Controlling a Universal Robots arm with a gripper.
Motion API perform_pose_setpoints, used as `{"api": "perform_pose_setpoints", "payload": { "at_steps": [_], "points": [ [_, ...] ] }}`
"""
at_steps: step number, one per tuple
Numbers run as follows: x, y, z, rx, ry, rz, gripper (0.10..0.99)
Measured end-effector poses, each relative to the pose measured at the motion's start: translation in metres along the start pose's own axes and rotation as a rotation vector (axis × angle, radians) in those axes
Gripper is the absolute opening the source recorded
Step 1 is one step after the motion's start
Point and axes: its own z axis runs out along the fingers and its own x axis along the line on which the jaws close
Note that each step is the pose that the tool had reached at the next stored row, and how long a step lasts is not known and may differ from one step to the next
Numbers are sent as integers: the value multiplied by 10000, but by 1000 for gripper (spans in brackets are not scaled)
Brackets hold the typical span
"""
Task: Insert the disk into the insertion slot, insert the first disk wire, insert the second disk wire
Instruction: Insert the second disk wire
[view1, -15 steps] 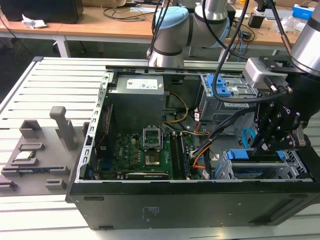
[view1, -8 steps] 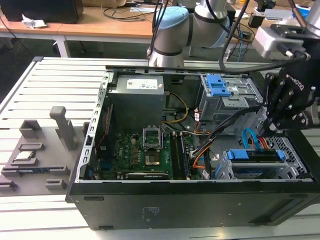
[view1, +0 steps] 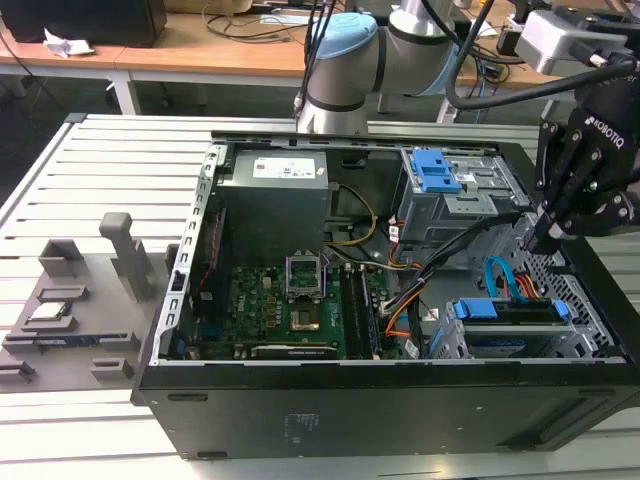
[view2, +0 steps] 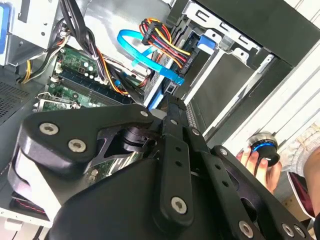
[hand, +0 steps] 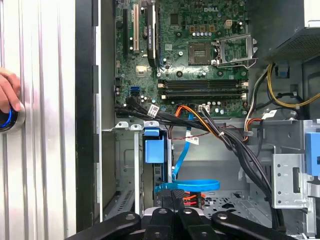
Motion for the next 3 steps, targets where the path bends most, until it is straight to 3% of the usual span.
{"api": "perform_pose_setpoints", "payload": {
  "at_steps": [3],
  "points": [
    [0,0,0,0,-1,0,106]
  ]
}}
